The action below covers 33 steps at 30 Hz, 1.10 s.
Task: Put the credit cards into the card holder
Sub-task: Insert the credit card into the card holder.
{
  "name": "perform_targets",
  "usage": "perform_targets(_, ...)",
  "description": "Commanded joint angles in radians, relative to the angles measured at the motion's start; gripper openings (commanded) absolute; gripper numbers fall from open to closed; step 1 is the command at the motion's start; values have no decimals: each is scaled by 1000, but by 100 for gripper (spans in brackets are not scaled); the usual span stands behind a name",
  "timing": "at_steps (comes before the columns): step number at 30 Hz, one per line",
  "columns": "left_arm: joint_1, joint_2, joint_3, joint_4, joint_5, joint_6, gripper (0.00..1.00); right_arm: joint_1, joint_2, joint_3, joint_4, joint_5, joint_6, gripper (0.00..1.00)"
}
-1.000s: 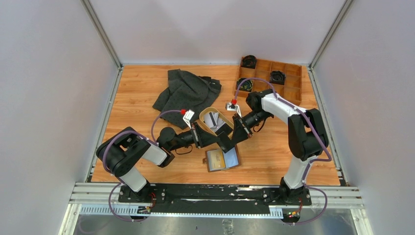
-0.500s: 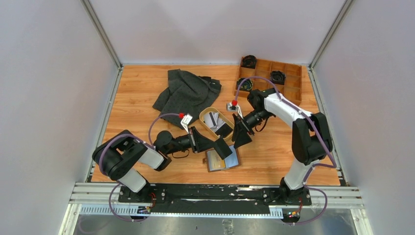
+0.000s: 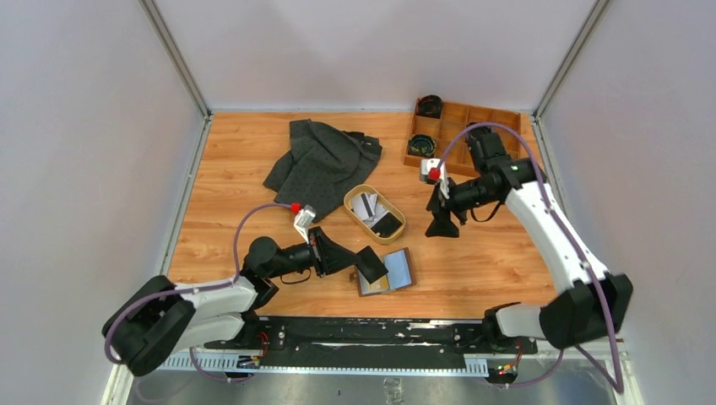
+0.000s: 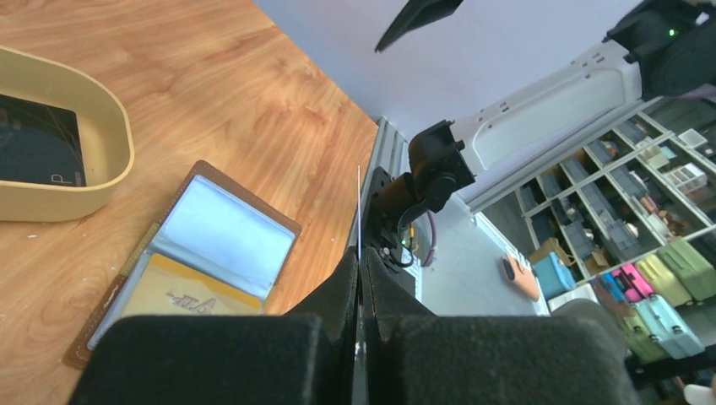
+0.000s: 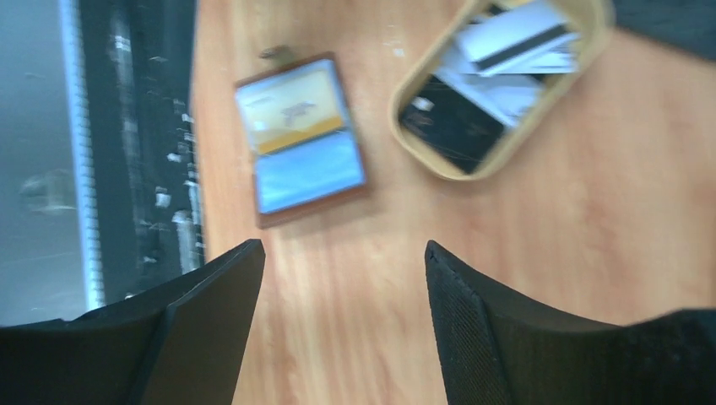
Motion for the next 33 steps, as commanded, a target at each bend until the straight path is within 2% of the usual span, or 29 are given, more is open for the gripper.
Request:
perform_targets(1,-3,-139,-16,-214,-14,102,0,-14,-173,-10,189,294,138,83)
perform_targets(3,-3,-181,-23,-237,-20,107,0,-14,-231,-48,299,374,243,99)
perform_targets(4,-3,-195,-22,-250,-24,104,0,-14,-251,-70,340,397,308,100)
perform_targets(6,-4,-203,-19,-260,-23,92,0,-14,-269,-106,379,350,389,100)
perform_targets(8,-4,-191,-17,-260,-17,77,0,-14,-264,-129,372,239,421,98)
perform_targets(13,-18,-141,-21,-259,-35,24,0,-14,-273,-263,404,14,429,97)
perform_targets(17,-54,-115,-29,-259,-88,10,0,-14,-274,-397,474,-92,439,93)
perform_targets(23,-101,-108,-43,-257,-187,-1,0,-13,-246,-470,521,-129,393,91)
perform_targets(27,-116,-69,-35,-237,-199,-4,0,1,-210,-479,521,-137,368,90)
perform_targets(33,-138,74,-52,-46,-204,-38,0,36,-155,-445,465,-19,282,90)
